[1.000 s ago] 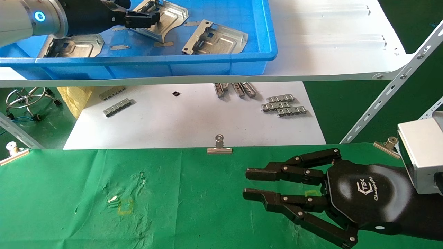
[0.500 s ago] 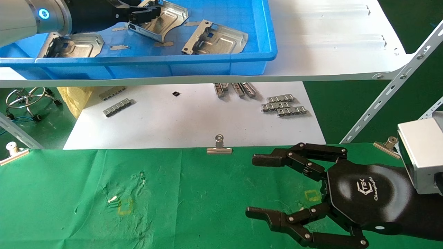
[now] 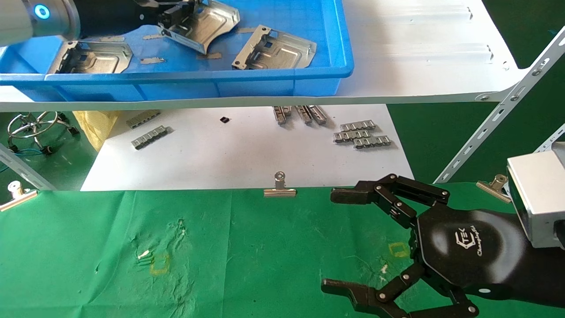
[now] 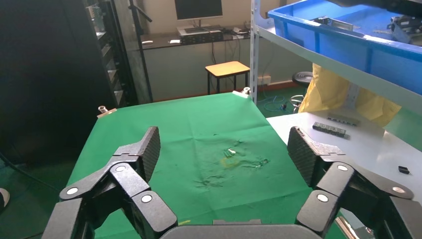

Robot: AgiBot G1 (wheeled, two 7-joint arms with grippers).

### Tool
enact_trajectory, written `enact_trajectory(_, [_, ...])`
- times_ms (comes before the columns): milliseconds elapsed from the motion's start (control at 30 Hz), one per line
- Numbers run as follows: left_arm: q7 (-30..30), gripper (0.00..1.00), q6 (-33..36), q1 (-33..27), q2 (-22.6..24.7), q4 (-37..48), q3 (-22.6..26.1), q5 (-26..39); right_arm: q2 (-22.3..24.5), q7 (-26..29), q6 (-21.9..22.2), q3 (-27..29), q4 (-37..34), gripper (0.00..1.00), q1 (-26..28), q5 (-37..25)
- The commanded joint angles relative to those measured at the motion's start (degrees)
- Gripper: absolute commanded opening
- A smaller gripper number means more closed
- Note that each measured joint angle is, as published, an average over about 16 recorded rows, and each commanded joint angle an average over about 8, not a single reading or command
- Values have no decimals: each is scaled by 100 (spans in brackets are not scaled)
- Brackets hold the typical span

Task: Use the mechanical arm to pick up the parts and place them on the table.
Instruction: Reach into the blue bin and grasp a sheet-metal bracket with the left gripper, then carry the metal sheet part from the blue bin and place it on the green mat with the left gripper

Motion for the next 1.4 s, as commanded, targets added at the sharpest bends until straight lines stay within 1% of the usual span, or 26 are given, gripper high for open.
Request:
enact_trajectory(33, [30, 0, 58, -30, -34, -31, -16, -22, 0, 0, 0, 0, 0, 100, 0, 0])
enact_trajectory(133, [134, 0, 418, -107, -146, -118, -76, -113, 0, 0, 0, -1, 0, 100, 0, 0])
enact_trajectory(233, [273, 0, 959, -172, -279, -219, -131, -205, 0, 0, 0, -1, 0, 100, 0, 1])
enact_trajectory(333, [458, 0, 1681, -219, -436, -340, -173, -288, 0, -1, 0, -1, 0, 100, 0, 1])
enact_trajectory(533, [944, 0, 3409, -222, -845, -621, -242, -480, 1, -1, 1, -2, 0, 100, 0, 1])
enact_trajectory(600, [1107, 0, 3811, -159, -986, -766, -253, -576, 1, -1, 1, -2, 0, 100, 0, 1])
enact_trajectory(667, [1253, 0, 4057, -26, -1136, -1014, -242, -728, 1, -1, 1, -2, 0, 100, 1, 1])
enact_trajectory(733, [1378, 0, 4158, 216, -1339, -1471, -193, -1005, 1, -1, 1, -2, 0, 100, 1, 2])
enact_trajectory(833, [1473, 0, 4187, 777, -1807, -2548, 2, -1672, 1, -1, 1, -3, 0, 100, 1, 2])
enact_trajectory(967, [1474, 0, 4154, 1603, -2591, -4041, 452, -2679, 1, -2, 1, -3, 0, 100, 1, 2])
enact_trajectory(1067, [1576, 0, 4100, 2030, -3048, -4651, 842, -3058, 1, -2, 1, -3, 0, 100, 1, 2])
enact_trajectory(1133, [1783, 0, 4057, 2192, -3214, -4766, 1096, -3017, 1, -2, 1, -4, 0, 100, 1, 2])
enact_trajectory(1200, [2095, 0, 4026, 2279, -3269, -4724, 1332, -2814, 1, -2, 2, -4, 0, 100, 1, 3])
enact_trajectory(1400, [3258, 0, 3981, 2392, -3080, -4094, 1929, -2048, 2, -2, 2, -4, 0, 100, 1, 3])
